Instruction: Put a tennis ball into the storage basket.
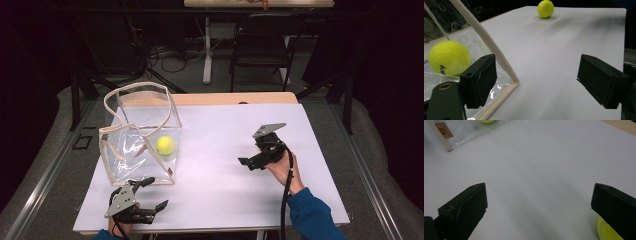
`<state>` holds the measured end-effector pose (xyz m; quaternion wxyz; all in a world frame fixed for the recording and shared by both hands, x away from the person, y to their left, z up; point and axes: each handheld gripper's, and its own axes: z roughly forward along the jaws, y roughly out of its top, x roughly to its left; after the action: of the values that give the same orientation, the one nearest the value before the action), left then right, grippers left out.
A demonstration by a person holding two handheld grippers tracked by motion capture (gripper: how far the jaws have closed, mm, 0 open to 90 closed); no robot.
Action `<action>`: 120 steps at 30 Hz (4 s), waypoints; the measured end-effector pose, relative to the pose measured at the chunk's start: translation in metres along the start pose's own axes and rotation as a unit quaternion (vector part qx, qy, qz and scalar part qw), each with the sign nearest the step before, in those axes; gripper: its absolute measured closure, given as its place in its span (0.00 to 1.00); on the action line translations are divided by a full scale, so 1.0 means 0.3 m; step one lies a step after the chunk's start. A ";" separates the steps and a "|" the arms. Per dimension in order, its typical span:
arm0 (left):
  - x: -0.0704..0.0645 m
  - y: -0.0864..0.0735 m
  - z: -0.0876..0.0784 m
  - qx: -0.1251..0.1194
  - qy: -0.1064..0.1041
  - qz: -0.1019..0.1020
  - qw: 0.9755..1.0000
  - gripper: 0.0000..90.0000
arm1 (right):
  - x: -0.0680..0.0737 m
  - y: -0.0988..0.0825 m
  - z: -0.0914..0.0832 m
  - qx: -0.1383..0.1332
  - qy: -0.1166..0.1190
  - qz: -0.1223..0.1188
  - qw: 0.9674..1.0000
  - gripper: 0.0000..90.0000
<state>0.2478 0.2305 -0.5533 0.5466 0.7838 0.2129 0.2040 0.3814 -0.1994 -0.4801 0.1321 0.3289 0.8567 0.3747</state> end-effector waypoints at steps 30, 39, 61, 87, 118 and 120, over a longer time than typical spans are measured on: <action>0.001 0.001 0.002 0.000 0.001 0.000 1.000 0.18 | -0.145 -0.053 -0.050 -0.021 -0.051 0.028 0.998 0.00; 0.001 0.001 0.003 -0.001 0.000 -0.001 1.000 0.18 | -0.196 -0.063 -0.038 -0.013 -0.075 0.042 0.996 0.00; 0.001 0.006 0.003 0.001 -0.001 0.007 1.000 0.18 | -0.298 -0.130 0.040 0.026 -0.068 0.093 0.993 0.00; 0.007 -0.003 0.005 0.003 -0.005 0.001 1.000 0.18 | -0.312 -0.154 0.073 0.042 -0.096 0.117 0.988 0.29; 0.004 -0.001 0.008 0.006 -0.008 -0.003 1.000 0.18 | -0.185 -0.054 0.024 0.018 -0.057 0.074 0.996 0.29; 0.004 -0.001 0.008 0.006 -0.008 -0.003 1.000 0.18 | -0.183 -0.052 0.022 0.017 -0.056 0.072 0.996 0.29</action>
<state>0.2501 0.2292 -0.5544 0.5438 0.7882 0.2122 0.1948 0.4184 -0.2400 -0.4970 0.1470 0.4120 0.8285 0.3495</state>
